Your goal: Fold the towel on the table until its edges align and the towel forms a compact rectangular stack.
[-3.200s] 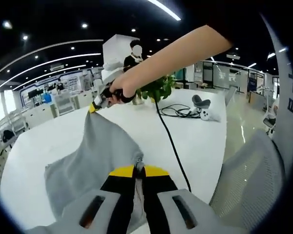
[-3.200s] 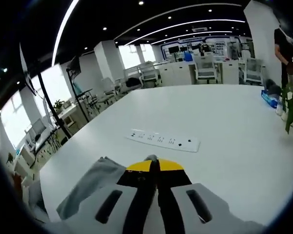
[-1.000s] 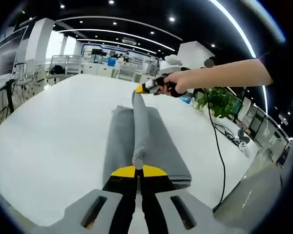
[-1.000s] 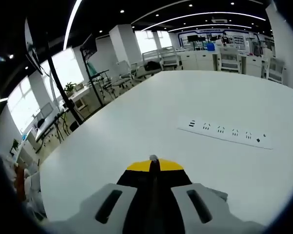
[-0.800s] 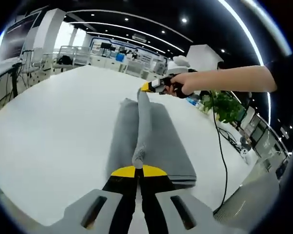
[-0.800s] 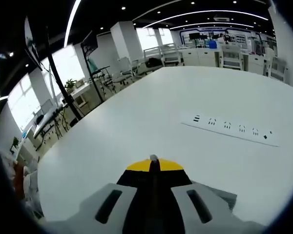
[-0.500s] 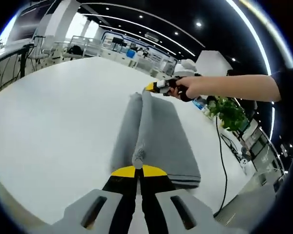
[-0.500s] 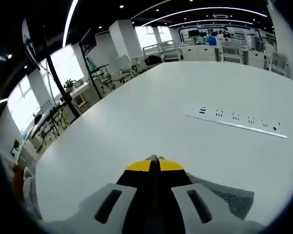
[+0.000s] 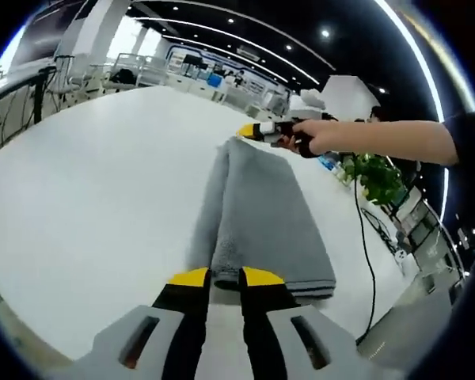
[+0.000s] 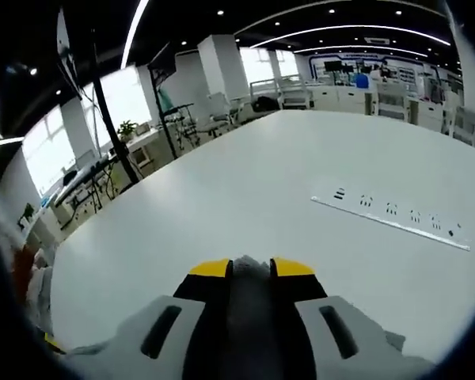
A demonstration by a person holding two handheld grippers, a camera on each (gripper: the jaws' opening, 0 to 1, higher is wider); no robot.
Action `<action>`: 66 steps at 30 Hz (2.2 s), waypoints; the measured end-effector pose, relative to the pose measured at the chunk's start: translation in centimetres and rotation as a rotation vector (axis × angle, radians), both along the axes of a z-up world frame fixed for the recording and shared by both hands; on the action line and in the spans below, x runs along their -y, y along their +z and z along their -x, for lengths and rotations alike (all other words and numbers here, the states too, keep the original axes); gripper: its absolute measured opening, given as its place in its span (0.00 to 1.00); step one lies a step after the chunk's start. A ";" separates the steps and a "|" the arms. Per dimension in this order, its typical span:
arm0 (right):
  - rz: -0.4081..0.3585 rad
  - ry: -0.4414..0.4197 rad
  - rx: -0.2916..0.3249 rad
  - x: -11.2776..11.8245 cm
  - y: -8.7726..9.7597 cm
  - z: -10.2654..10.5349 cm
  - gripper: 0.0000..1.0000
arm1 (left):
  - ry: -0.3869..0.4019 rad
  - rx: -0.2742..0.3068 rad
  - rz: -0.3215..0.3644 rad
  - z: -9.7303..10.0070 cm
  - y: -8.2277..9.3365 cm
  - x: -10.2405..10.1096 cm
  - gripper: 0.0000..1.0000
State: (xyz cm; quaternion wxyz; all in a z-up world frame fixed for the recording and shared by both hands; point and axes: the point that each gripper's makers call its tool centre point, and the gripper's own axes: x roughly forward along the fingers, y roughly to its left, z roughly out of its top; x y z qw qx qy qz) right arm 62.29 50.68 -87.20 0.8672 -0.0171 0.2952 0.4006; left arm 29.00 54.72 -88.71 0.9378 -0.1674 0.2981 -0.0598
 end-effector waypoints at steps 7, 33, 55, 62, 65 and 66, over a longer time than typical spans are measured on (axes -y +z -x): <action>0.035 -0.041 -0.006 2.9 0.1 -0.3 0.23 | -0.064 0.035 -0.064 -1.1 0.7 0.2 0.34; 0.146 -0.077 -0.042 11.6 -2.3 5.8 0.31 | -0.224 0.063 -0.222 -11.7 1.0 -2.2 0.32; 0.076 -0.044 -0.120 13.4 -3.8 12.5 0.25 | -0.287 0.004 -0.237 -17.2 -1.4 -0.6 0.23; 0.051 -0.039 -0.117 12.9 -4.1 12.8 0.16 | -0.323 0.003 -0.256 -17.1 -1.9 0.0 0.15; 0.048 -0.047 -0.108 12.9 -4.1 12.8 0.15 | -0.274 -0.017 -0.204 -17.0 -2.1 0.2 0.13; 0.046 -0.048 -0.107 13.0 -4.2 12.8 0.15 | -0.268 -0.019 -0.196 -17.0 -2.1 0.2 0.12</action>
